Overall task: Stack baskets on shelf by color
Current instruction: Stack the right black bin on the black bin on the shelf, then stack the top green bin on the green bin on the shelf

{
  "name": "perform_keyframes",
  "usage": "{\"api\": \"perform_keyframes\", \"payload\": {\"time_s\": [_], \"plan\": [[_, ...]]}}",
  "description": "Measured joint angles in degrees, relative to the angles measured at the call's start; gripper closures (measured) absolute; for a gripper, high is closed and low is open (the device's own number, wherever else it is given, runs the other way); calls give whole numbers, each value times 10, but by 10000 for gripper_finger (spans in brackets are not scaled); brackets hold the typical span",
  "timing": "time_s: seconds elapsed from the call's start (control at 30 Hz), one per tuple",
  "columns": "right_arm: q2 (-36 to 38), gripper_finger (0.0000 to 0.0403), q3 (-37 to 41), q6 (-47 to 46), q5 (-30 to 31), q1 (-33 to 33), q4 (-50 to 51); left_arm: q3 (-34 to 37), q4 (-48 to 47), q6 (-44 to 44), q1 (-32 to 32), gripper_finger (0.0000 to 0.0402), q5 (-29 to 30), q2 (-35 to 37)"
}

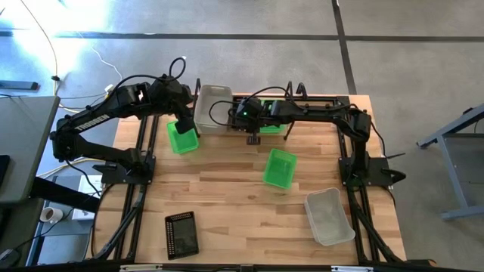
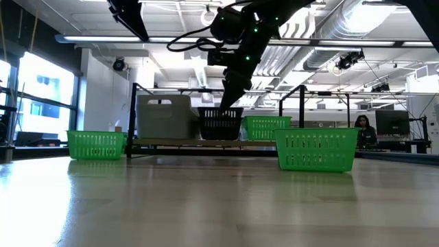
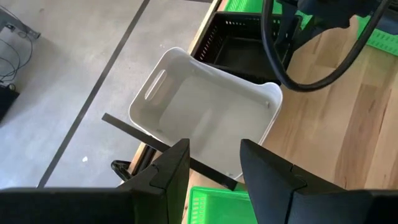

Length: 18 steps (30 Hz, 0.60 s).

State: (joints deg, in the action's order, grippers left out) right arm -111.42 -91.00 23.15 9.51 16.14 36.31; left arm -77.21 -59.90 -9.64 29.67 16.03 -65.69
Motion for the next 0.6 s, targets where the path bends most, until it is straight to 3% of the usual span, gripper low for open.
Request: {"api": "perform_keyframes", "payload": {"time_s": [0.17,0.6], "plan": [[18,290,0,-4,15,-2,13,0,-7,13,0,270,-6,0],[70,289,0,-69,21,-2,21,5,-109,114,-7,270,-96,0]]}}
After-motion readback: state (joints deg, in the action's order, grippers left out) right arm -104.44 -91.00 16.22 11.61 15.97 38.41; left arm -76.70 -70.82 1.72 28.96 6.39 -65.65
